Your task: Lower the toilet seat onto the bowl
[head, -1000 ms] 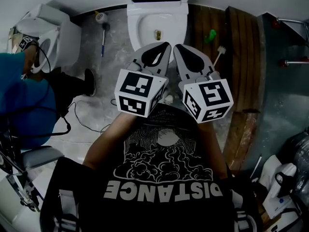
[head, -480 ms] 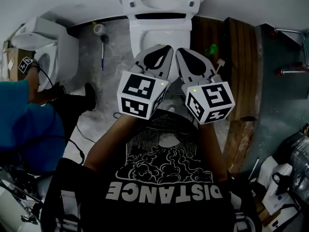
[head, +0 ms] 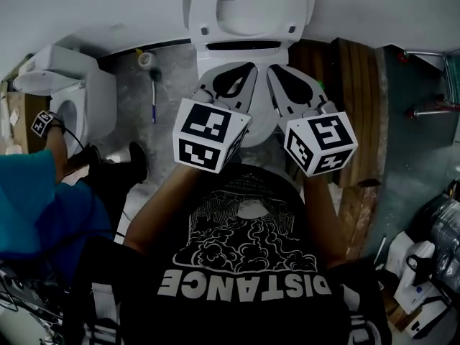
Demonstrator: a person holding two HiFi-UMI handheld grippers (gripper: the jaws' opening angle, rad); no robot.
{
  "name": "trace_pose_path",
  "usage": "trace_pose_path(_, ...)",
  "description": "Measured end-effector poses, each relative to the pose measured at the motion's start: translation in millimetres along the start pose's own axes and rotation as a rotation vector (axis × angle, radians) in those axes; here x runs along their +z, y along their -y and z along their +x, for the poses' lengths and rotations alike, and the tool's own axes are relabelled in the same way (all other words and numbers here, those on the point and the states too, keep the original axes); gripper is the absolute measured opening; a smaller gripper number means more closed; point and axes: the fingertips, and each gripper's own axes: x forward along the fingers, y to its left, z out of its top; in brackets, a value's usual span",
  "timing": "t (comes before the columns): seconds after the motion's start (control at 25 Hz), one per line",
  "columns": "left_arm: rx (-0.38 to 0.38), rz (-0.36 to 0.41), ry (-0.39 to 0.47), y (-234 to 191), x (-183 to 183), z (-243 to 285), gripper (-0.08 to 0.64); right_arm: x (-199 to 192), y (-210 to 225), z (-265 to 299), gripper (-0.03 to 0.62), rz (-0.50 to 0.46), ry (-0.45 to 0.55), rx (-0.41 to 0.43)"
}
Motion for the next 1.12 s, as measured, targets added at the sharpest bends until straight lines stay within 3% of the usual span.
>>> trace_pose_path(0.52, -0.064, 0.088, 0.004, -52.7, 38.6, 35.6, 0.012, 49.9, 42.3, 37.9, 0.021, -0.152, 0.004, -0.032)
trace_pose_path(0.76, -0.034, 0.128, -0.002, -68.2, 58.2, 52.3, 0.012, 73.8, 73.9, 49.1, 0.021, -0.229, 0.007, -0.033)
trace_pose_path(1.12, 0.043, 0.148, -0.002, -114.3, 97.3, 101.1, 0.038, 108.7, 125.9, 95.6, 0.029, -0.312, -0.022, 0.030)
